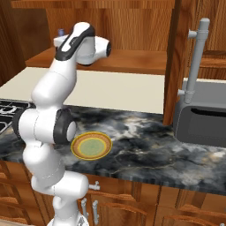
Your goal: Pick the steak from the plate and place it on the cutting board. Then pick the condiment bottle from the cabinet and place it next to the cutting board.
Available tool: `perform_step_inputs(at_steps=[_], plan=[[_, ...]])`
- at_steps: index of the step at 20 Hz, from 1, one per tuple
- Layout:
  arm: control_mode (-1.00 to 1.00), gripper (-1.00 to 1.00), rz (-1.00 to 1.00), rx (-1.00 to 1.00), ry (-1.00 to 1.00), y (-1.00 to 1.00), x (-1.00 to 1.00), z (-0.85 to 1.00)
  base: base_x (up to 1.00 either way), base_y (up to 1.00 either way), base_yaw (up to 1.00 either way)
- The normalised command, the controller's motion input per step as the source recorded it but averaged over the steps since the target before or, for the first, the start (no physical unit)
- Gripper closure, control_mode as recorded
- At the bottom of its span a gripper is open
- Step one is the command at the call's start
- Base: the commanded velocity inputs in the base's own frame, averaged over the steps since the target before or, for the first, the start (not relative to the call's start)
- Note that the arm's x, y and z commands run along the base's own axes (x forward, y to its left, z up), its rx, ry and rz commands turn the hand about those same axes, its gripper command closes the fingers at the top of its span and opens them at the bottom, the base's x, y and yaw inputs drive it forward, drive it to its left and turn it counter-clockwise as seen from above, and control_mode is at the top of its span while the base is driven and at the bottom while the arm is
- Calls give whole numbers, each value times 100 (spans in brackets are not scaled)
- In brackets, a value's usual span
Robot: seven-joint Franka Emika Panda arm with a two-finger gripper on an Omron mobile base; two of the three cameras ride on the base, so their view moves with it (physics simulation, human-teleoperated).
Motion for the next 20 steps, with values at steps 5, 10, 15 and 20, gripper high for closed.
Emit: perform_step_inputs(at_steps=[5,10,15,20], plan=[[-100,100,0,3,0,0,-66,0,0,0,0],[-100,100,0,3,0,0,-72,1,0,0,0],[-100,100,0,3,0,-2,-76,5,0,0,0],[-100,100,0,0,0,-5,-81,1,0,0,0]])
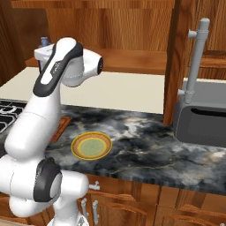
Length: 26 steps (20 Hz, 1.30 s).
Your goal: Pick the steak from the plate and place it on the cutting board. Then pick the condiment bottle from the cabinet and place it next to the cutting board.
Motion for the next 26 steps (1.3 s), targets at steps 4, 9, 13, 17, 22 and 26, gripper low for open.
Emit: perform_step_inputs(at_steps=[4,9,13,17,22,26], plan=[[-100,100,0,0,0,-8,-81,0,0,0,0],[-100,100,-1,0,0,-11,-75,0,0,0,0],[-100,100,-1,0,0,-15,-71,0,0,0,0],[-100,100,0,0,0,-16,-66,0,0,0,0],[-100,100,0,0,-1,-6,-52,-18,0,0,0],[-100,100,0,0,0,-7,-48,-31,0,0,0]])
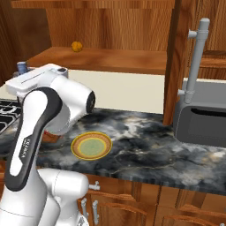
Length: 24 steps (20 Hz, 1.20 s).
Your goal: Pick the steak from the plate and place it on the cutting board. Then pick the condiment bottle from the cabinet and place it next to the cutting board.
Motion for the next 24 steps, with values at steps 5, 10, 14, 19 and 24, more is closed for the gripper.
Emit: perform_step_inputs(at_steps=[5,10,14,19,24], plan=[[-100,100,0,0,-1,-17,-42,-38,0,0,0],[-100,100,-1,0,-3,-31,-33,-28,0,0,0],[-100,100,-4,-1,-7,-39,-23,-22,0,0,0],[-100,100,-4,-4,-7,-35,-19,-22,0,0,0],[-100,100,-4,-3,-8,-28,-19,-40,0,0,0]])
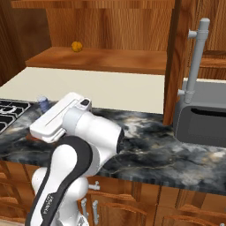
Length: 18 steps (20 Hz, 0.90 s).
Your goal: Pick the steak from the plate and place it on the cutting board. Then pick the condiment bottle from the cabinet and place it next to the cutting board.
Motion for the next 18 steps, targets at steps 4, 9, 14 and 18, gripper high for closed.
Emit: perform_step_inputs(at_steps=[4,9,14,18], plan=[[-100,100,-2,0,-13,-16,-8,-62,0,0,0],[-100,100,-1,0,-14,-11,-2,-67,0,0,0],[-100,100,-2,0,-14,-12,-3,-56,0,0,0],[-100,100,-3,0,-12,-14,-3,-47,0,0,0]])
